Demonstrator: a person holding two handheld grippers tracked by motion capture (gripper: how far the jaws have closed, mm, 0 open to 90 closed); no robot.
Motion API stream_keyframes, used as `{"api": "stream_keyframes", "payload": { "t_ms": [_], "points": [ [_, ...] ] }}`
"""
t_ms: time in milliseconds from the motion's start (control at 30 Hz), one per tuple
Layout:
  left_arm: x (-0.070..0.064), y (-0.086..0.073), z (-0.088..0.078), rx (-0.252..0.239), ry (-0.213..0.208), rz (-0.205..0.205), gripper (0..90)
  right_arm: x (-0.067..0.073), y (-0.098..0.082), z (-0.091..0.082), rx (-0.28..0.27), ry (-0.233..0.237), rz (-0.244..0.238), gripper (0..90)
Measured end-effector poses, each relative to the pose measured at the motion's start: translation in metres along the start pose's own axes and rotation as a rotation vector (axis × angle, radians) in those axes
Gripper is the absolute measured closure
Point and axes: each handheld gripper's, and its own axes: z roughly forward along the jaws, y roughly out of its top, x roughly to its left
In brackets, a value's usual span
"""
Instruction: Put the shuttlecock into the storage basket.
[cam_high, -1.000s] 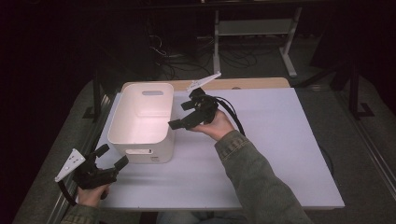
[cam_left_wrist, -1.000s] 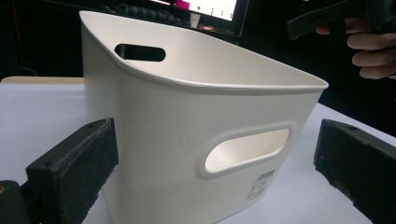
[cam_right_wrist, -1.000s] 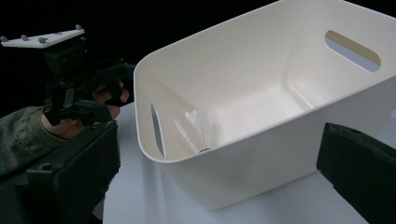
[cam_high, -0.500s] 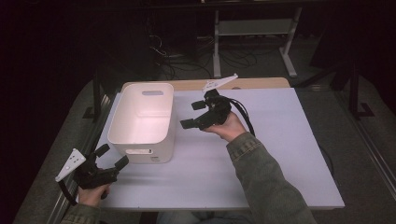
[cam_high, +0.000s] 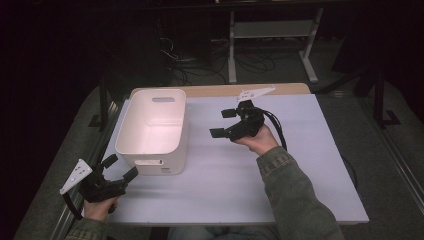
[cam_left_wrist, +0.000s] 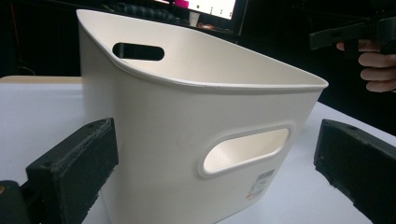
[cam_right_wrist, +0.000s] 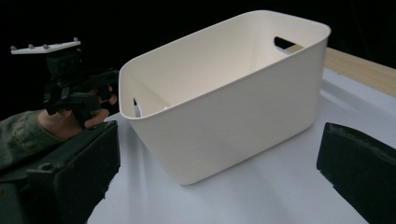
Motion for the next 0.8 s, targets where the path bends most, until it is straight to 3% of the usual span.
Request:
{"api": "stream_keyframes", "payload": {
  "t_ms": [167,800],
  "points": [
    [0.000,0.000,0.000,-0.002,0.000,-0.003,0.0,-0.005,-0.012,-0.011,-0.020,-0.021,0.014,0.0],
    [0.000,0.000,0.001,-0.001,0.001,-0.002,0.0,-0.007,-0.050,-0.051,-0.078,-0.109,-0.003,0.0]
  ]
}}
